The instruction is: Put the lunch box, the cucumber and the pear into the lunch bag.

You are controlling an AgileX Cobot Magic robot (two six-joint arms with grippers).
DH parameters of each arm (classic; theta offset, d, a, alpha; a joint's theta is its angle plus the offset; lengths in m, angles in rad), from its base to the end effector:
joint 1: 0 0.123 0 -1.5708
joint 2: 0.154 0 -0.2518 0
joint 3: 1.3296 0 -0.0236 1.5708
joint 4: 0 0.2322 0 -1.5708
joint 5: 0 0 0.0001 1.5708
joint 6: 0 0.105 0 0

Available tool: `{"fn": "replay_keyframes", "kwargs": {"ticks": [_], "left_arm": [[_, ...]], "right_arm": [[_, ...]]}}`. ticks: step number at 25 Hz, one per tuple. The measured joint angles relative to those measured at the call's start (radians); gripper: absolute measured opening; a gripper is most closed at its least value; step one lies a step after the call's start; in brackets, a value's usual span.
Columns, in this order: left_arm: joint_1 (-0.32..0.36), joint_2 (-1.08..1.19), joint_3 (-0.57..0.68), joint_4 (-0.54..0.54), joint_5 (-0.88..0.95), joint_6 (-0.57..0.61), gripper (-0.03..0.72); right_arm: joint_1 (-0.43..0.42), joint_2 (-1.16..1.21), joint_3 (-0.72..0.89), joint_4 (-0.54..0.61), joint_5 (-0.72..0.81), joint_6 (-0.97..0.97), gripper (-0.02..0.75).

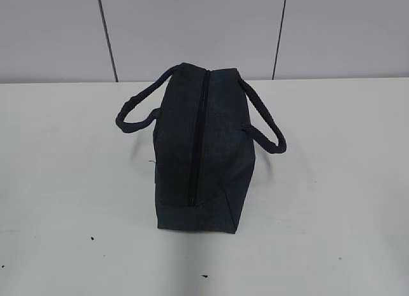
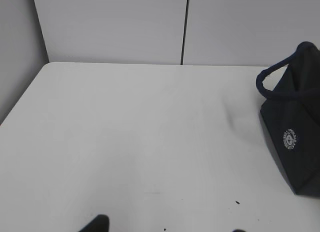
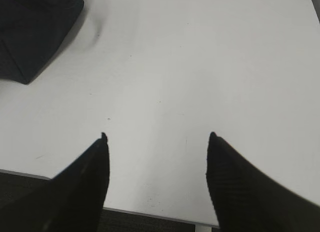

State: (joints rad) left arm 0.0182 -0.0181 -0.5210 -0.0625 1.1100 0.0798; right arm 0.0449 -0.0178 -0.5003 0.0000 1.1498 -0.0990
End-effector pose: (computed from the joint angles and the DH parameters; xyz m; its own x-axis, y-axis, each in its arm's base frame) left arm 0.0177 -0.0056 0.2636 -0.4620 0.0435 -0.8858 0.0555 0.9983 0.0201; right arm 0.0178 0.0008 0.2542 -0.5105 -0.1219 -0.8512 -0.0958 0.9918 -0.0846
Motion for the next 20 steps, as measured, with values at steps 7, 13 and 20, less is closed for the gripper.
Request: {"fn": "replay_keyframes", "kwargs": {"ticks": [7,13,20], "left_arm": [[0.000,0.000,0.000,0.000,0.000,0.000,0.435],[0.000,0.000,0.000,0.000,0.000,0.000,0.435],[0.000,0.000,0.000,0.000,0.000,0.000,0.435]], "right_arm": [[0.000,0.000,0.000,0.000,0.000,0.000,0.475],[0.000,0.000,0.000,0.000,0.000,0.000,0.473],[0.000,0.000,0.000,0.000,0.000,0.000,0.473]]}}
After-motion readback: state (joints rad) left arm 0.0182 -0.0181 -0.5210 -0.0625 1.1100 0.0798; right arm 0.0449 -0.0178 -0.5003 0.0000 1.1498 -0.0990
